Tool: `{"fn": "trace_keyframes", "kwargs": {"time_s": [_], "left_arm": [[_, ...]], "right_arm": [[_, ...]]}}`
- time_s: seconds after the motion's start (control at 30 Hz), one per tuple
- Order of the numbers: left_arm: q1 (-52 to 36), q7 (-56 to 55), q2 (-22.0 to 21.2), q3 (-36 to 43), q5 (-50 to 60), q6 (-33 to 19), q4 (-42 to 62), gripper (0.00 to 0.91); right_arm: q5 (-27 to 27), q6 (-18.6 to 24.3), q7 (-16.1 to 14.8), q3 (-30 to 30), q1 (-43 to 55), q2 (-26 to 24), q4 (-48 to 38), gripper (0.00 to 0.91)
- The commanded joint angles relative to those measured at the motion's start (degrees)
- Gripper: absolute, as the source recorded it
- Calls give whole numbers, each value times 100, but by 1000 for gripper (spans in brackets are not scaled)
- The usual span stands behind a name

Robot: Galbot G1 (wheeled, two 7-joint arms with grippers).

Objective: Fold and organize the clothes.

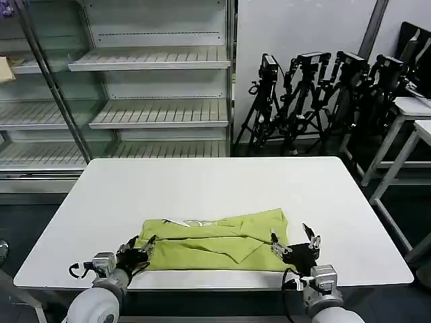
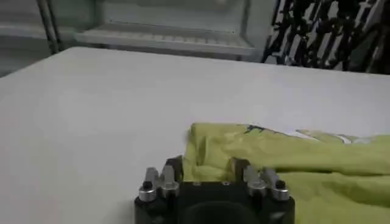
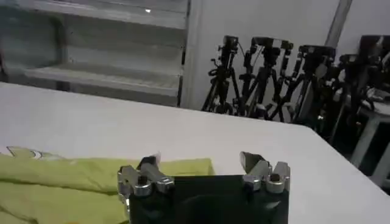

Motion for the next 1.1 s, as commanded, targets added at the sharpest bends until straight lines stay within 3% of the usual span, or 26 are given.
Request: {"fn": "trace_keyframes", "kwargs": {"time_s": [0.03,0.4,0.5,0.87,1.1], "left_arm": [[99,-87,-103,75,-230,-48,89,10],[81,204,-206,121,458,-69,-98,10],[123,542,-133,21,1356,-55,-20,10],[130,1053,785,-1331,1789,28,197,10],[401,1272,1588,-2249,2090,39,571,10]], "right_arm": [[-55,18,0,-1,-116,36,165,907],[-79,-14,16,-58,-76,101,316,907],[-65,-15,13,41,-81,35,360,907],[-39,41,-20,147,-197,66,352,907],[-43,82,-34,106,-208,147,328,907]]}}
